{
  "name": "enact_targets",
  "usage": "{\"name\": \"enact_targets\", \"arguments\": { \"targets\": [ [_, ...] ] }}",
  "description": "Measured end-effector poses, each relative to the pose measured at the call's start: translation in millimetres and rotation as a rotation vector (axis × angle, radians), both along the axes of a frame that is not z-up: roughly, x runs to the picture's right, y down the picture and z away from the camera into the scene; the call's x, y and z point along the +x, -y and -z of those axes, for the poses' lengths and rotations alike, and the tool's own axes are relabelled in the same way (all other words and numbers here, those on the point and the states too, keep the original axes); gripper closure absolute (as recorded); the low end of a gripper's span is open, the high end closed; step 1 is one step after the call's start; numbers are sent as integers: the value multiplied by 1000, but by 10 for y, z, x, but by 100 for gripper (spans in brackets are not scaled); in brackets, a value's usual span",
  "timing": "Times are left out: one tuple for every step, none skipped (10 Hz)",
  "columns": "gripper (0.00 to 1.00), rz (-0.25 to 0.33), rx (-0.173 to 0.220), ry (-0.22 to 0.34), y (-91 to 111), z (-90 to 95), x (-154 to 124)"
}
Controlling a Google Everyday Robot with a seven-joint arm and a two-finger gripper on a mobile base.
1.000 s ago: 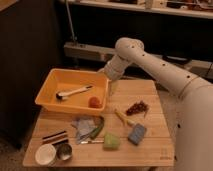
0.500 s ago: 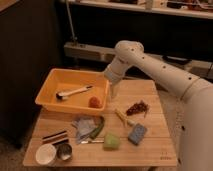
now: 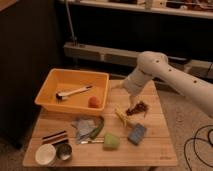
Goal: Place sponge in paper cup
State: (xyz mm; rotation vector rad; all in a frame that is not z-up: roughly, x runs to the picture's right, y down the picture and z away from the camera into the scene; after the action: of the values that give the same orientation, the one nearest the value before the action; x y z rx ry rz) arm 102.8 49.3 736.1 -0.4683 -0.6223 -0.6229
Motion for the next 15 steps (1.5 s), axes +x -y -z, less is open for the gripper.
{"name": "enact_targets", "arguments": {
  "targets": [
    [20, 4, -3, -7, -33, 13, 48],
    [20, 7, -3, -4, -30, 10, 23],
    [20, 7, -3, -4, -32, 9, 26],
    [20, 5, -3, -6, -36, 12, 46],
    [20, 10, -4, -5, -46, 9, 41],
    [20, 18, -4, -3, -54, 5, 26],
    [20, 41, -21, -4, -148, -12, 32],
    [20, 62, -38, -13, -300, -60, 124],
    [20, 78, -51, -20, -444, -98, 227],
    [20, 92, -58, -30, -646, -136, 422],
    [20, 98, -59, -39, -802, -121, 634],
    [20, 104, -60, -46, -913, -100, 796],
    [20, 118, -61, -47, -1011, -90, 889],
    [20, 151, -64, -48, -1182, -98, 978],
    [20, 173, -67, -49, -1315, -124, 979]
  ]
}}
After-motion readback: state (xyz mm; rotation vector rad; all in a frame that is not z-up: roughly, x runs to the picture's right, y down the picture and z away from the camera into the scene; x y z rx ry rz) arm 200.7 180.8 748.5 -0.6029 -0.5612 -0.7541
